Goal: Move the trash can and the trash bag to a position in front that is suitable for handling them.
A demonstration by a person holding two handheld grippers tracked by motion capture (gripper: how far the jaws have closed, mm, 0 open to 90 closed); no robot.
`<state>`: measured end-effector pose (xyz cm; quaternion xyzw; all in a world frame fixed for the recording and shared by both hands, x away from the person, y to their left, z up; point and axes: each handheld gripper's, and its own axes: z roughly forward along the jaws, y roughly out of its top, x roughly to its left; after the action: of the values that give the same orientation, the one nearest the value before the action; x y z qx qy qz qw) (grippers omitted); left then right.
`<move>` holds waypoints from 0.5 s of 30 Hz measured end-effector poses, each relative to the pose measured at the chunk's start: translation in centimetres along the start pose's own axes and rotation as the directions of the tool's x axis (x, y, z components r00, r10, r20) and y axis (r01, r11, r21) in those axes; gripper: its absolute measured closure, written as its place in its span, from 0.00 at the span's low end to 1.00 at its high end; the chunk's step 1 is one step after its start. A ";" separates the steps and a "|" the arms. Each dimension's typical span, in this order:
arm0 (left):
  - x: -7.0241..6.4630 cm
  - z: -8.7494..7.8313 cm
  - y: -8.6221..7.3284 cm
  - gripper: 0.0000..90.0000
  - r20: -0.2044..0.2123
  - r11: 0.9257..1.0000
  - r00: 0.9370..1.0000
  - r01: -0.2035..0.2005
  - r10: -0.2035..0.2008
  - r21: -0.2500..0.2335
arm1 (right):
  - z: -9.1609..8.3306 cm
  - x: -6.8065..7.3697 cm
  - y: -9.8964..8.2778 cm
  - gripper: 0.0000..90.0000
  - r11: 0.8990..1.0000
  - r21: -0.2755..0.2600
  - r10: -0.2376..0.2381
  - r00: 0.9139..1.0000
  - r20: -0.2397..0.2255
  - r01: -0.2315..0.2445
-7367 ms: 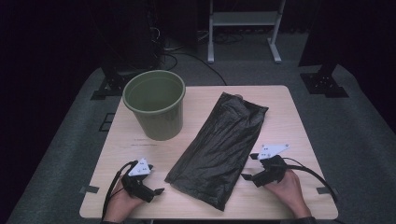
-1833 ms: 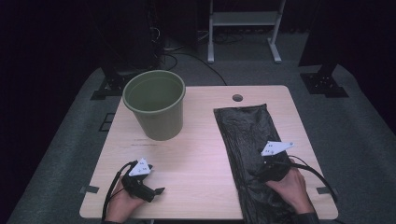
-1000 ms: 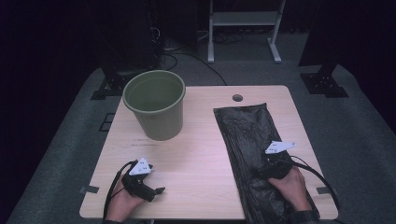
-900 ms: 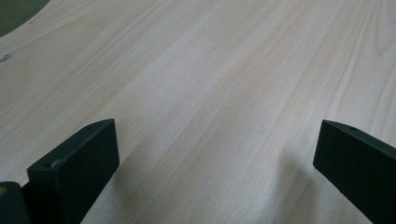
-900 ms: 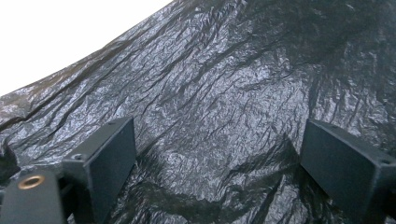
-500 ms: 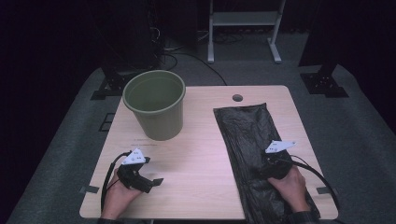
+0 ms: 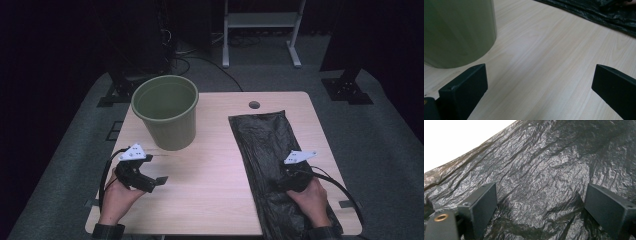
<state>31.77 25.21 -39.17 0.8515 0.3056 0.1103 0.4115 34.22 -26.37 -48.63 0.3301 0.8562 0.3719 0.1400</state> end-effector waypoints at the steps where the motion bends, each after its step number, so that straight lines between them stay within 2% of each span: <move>1: 0.0 0.0 0.0 0.00 0.000 1.000 1.000 0.000 0.000 0.000 | 0.0 0.0 0.0 0.11 1.000 0.000 0.000 1.000 0.000 0.000; 15: 2.0 -2.9 3.8 0.00 -0.026 1.000 0.999 0.030 -0.030 -0.009 | 0.0 0.0 0.0 0.11 1.000 0.000 0.000 1.000 0.000 0.000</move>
<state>33.69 26.50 -34.56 0.8437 0.3231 0.1163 0.4127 34.22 -26.38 -48.63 0.3300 0.8563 0.3719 0.1402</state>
